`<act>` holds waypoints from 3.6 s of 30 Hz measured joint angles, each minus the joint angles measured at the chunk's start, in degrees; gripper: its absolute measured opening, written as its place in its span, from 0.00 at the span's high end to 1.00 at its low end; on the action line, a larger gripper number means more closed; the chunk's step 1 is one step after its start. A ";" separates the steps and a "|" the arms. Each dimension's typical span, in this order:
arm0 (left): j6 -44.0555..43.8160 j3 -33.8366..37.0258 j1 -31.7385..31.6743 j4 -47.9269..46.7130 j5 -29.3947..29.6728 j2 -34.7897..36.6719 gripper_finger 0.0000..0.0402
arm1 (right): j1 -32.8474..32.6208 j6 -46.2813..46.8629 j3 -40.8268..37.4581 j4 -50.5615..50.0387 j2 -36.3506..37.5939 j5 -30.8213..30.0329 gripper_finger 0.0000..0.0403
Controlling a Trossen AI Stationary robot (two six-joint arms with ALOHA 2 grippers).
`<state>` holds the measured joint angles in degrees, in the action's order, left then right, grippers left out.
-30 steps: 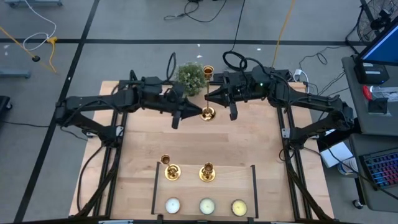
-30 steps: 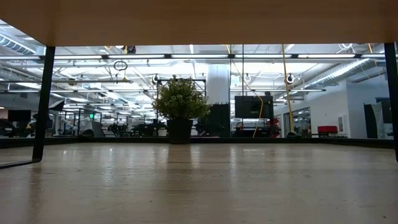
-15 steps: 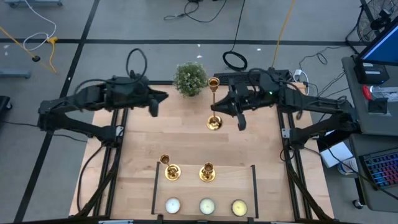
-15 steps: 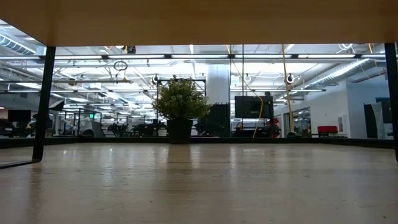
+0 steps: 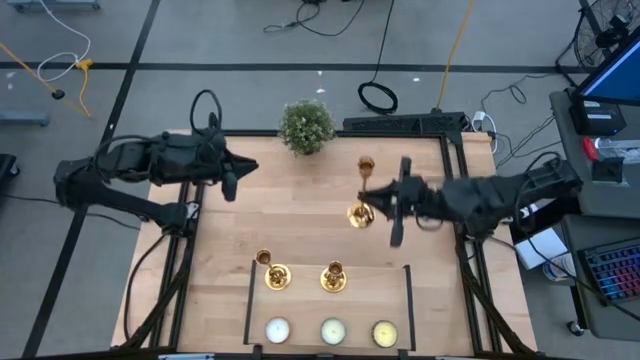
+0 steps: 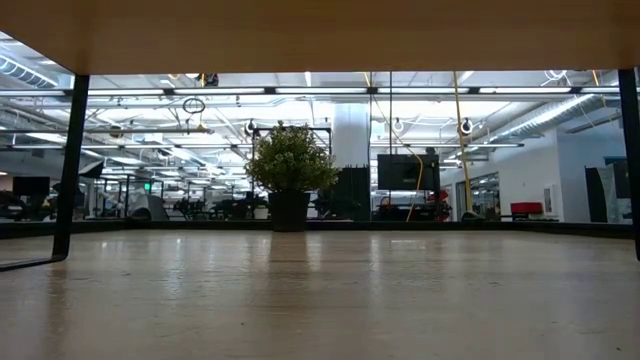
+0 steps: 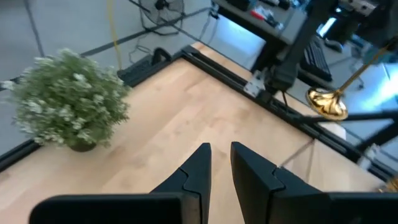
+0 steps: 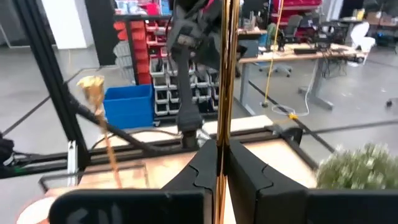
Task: Pick & Place candle stick holders
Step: Put the gold candle stand on the shelf
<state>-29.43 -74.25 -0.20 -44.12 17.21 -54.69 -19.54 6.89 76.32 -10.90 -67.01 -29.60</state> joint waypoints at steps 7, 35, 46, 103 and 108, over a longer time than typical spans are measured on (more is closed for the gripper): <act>-2.19 1.48 5.82 2.04 2.07 -0.75 0.84 | -10.73 4.57 -8.69 11.07 -0.01 -14.43 0.97; -24.29 2.18 25.74 2.26 35.36 -2.99 0.84 | -37.49 10.25 -22.23 18.77 1.82 -27.96 0.97; -28.86 2.18 27.54 2.28 35.69 -6.02 0.84 | -36.34 6.39 -28.37 27.19 1.82 -28.77 0.97; -29.22 2.18 27.73 1.82 35.35 -6.54 0.84 | -33.67 12.21 -34.85 27.59 1.82 -27.51 0.98; -29.25 2.18 27.73 1.82 35.31 -6.54 0.84 | -33.67 11.18 -37.00 33.21 1.82 -27.63 0.98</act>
<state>-58.68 -72.07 27.53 -42.30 52.51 -61.23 -53.21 18.07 39.32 22.32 -65.19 -57.23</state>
